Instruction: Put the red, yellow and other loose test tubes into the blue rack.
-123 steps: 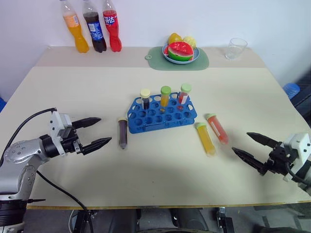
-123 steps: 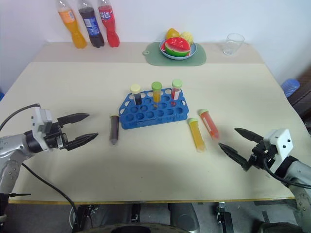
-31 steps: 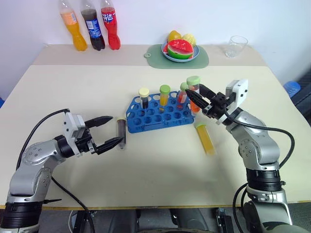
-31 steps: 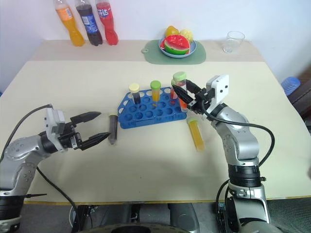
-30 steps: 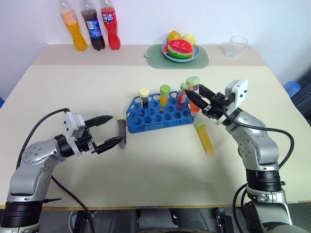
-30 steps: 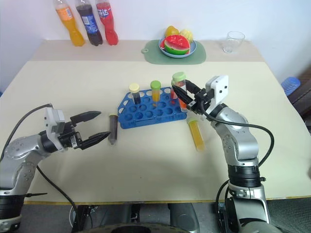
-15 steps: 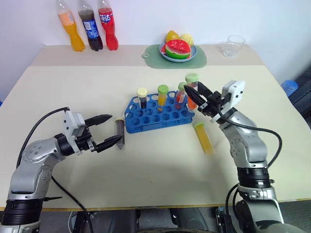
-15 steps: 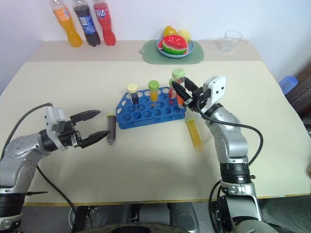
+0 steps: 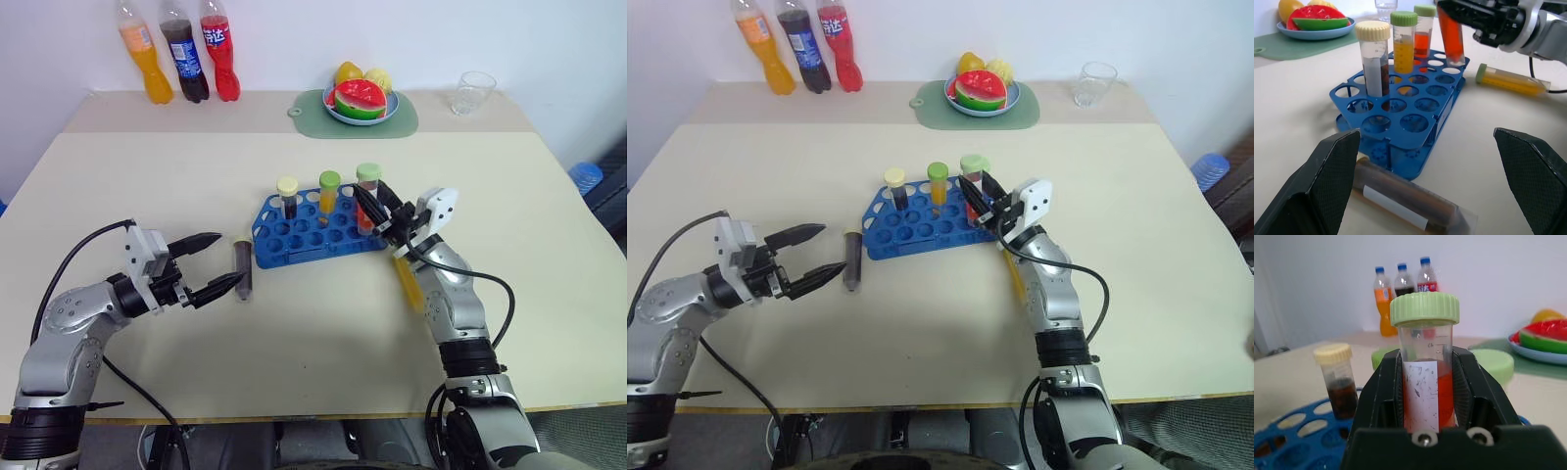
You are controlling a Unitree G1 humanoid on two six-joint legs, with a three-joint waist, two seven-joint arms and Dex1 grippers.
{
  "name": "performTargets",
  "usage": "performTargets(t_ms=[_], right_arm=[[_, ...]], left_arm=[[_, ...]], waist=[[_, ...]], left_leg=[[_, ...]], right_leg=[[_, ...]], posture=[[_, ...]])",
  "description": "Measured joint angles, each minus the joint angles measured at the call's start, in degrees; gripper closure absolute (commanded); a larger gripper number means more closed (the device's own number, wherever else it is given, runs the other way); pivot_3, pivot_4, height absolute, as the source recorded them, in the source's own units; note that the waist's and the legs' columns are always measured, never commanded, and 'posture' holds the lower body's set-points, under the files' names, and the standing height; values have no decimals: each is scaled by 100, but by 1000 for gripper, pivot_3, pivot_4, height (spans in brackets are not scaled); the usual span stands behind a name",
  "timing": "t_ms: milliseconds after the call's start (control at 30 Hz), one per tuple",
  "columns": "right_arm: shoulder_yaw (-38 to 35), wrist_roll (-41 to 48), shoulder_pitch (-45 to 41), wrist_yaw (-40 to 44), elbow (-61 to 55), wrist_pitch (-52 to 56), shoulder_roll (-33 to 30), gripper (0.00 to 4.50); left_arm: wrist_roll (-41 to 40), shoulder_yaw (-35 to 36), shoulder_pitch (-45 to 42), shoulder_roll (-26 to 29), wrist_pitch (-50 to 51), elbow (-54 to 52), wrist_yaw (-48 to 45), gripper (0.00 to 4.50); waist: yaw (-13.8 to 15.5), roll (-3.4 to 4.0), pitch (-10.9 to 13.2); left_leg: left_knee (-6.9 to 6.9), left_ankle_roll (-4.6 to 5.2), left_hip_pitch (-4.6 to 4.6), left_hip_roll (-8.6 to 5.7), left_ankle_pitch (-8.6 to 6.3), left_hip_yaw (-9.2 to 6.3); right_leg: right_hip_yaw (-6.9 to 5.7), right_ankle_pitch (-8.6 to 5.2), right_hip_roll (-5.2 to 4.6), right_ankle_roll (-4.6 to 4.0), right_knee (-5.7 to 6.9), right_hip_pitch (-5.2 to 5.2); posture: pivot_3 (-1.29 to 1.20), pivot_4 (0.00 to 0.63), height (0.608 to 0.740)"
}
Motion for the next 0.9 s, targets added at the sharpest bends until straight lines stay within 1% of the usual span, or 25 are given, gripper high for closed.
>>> performTargets(t_ms=[233,533,667,900], right_arm=[[-16,2,-44,53,269,-336,-11,3537],[-65,23,-72,65,326,-362,-84,3537],[-120,22,-85,72,417,-350,-209,3537],[-121,47,-70,99,446,-333,-214,3537]], left_arm=[[-3,129,56,71,0,-2,-17,0],[-3,129,55,75,0,-1,-64,0],[-30,129,48,75,0,8,-196,0],[-150,129,-9,74,-4,9,-430,0]], waist=[[3,0,-1],[3,0,-1],[4,0,-1],[3,0,-1]], left_leg=[[0,-3,4,0,2,0],[0,-3,5,1,2,0],[0,-3,5,0,2,1],[0,-3,5,0,2,1]], right_leg=[[0,0,0,0,4,1],[0,0,-1,0,5,1],[0,0,-1,0,5,1],[1,0,-1,0,5,1]], posture=[[0,150,740],[0,150,740],[0,150,740],[0,150,740]])
